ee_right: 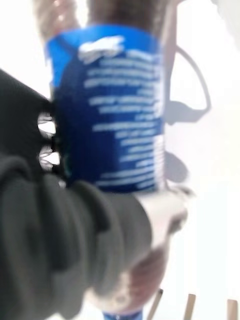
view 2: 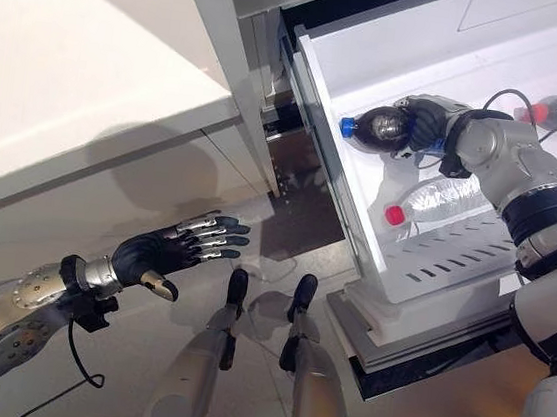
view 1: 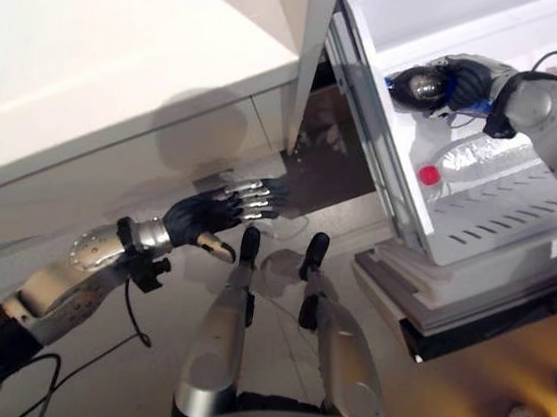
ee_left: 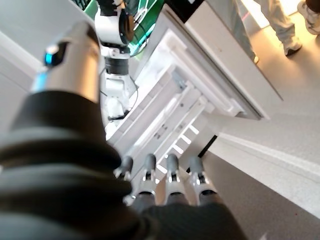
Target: Take the drinks into the refrigerator
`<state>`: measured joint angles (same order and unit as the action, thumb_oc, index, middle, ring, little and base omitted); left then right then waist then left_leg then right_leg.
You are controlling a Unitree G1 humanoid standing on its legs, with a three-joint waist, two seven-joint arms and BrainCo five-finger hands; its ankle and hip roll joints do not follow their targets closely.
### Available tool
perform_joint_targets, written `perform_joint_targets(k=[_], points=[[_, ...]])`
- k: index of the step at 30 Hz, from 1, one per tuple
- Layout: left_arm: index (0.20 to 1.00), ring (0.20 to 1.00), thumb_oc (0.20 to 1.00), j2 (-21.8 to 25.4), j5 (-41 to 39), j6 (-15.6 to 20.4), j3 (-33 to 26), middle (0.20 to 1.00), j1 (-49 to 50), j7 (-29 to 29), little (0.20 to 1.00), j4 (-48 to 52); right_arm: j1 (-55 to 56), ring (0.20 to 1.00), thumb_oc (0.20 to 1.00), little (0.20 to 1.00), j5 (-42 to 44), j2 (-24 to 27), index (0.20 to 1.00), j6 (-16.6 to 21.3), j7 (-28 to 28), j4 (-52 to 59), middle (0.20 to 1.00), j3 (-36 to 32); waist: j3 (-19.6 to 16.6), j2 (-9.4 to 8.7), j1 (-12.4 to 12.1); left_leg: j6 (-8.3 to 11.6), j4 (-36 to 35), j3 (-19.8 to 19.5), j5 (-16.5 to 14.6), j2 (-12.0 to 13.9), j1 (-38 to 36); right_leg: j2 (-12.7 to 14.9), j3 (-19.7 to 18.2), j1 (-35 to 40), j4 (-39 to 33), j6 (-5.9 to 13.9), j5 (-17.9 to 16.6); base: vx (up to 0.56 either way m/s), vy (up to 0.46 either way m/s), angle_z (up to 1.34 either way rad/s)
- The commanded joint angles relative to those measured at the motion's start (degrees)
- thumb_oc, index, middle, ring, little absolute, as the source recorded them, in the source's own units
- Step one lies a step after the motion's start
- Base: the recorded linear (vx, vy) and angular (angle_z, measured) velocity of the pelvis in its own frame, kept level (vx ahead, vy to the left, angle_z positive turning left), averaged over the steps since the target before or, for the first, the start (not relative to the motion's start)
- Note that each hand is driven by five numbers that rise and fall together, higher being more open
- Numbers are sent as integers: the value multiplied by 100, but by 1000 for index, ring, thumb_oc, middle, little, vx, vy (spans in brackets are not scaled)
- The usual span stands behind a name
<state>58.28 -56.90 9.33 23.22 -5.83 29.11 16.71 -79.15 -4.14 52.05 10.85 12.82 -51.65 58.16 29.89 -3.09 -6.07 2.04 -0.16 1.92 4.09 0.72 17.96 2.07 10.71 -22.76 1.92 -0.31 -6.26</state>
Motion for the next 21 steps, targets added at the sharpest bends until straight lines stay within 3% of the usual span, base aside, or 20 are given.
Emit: perform_joint_targets(k=[1,15,21], points=[[1000,1000,1000,-178,64,192,-322,1000,359,40,1000,786,-645,1000,1000,1000,-27,-57,1000,-73,-121,-142,1000,256,-9,156,-4,170,-303,-216,129,319,-165,87,43,-329,944,503,276,0,0,0],[1000,1000,1000,-58,10,41,-485,1000,287,213,1000,690,-835,1000,1000,1000,274,367,1000,-151,139,623,1000,338,-9,3,-48,175,-94,-209,-59,262,-674,143,61,430,767,493,284,-4,-7,2],[1000,1000,1000,47,60,56,-638,1000,361,331,1000,524,-659,1000,1000,1000,899,1116,1000,-76,105,1537,1000,16,-215,-189,-30,171,29,-140,-178,213,-841,140,26,876,421,532,180,10,-1,1]])
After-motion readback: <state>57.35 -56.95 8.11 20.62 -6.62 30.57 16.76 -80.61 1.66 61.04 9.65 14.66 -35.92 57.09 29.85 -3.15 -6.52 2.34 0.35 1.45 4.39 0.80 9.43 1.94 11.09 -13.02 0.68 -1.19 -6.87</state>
